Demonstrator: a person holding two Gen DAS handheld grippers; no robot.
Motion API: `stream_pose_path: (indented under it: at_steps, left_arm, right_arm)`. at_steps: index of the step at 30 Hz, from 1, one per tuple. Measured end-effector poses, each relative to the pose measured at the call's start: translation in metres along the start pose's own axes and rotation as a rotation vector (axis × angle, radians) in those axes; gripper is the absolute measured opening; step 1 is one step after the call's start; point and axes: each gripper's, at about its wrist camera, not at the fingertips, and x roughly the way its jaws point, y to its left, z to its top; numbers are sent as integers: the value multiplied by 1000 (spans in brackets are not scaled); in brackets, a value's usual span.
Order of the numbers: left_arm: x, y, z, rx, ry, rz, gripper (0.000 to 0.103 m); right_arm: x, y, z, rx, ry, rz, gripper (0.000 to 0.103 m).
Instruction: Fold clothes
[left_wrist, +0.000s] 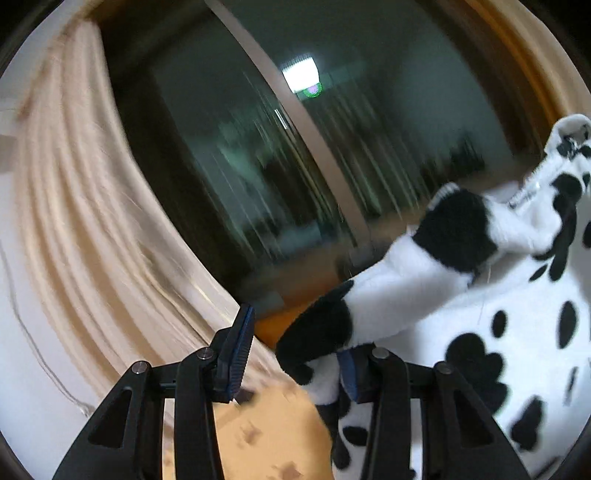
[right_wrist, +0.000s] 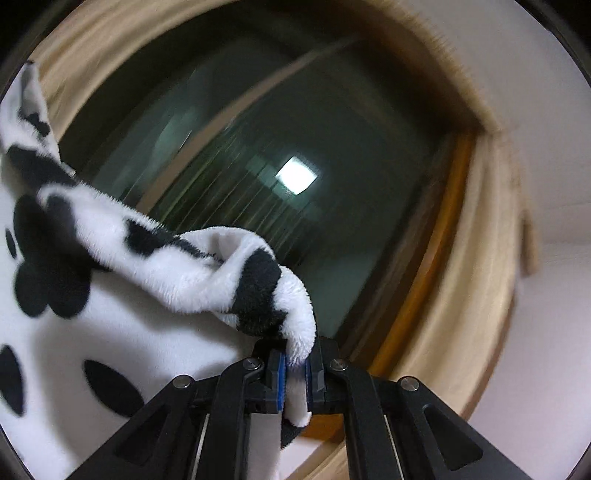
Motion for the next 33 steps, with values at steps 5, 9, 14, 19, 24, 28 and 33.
stream_pose_path:
  at_steps: [5, 9, 14, 19, 24, 28, 33]
  left_arm:
    - [113, -74, -39, 130, 206, -10, 47]
    - [165, -103, -57, 173, 290, -9, 47]
    - [205, -125, -78, 206, 379, -34, 47]
    - [231, -142, -98, 241, 446, -48, 48]
    - [244, -146, -111, 241, 483, -51, 57]
    - [250, -141, -110, 257, 486, -12, 75]
    - [265, -115, -109, 131, 538, -40, 95]
  right_arm:
    - [89, 90, -64, -79, 231, 143, 6]
    - [127, 136, -99, -136, 319, 196, 6]
    - [154, 162, -122, -151, 395, 257, 6]
    - [172, 185, -132, -219, 431, 289, 6]
    - [194, 195, -133, -235, 507, 362, 6]
    - [213, 200, -139, -230, 594, 424, 6]
    - [234, 185, -138, -76, 700, 510, 9]
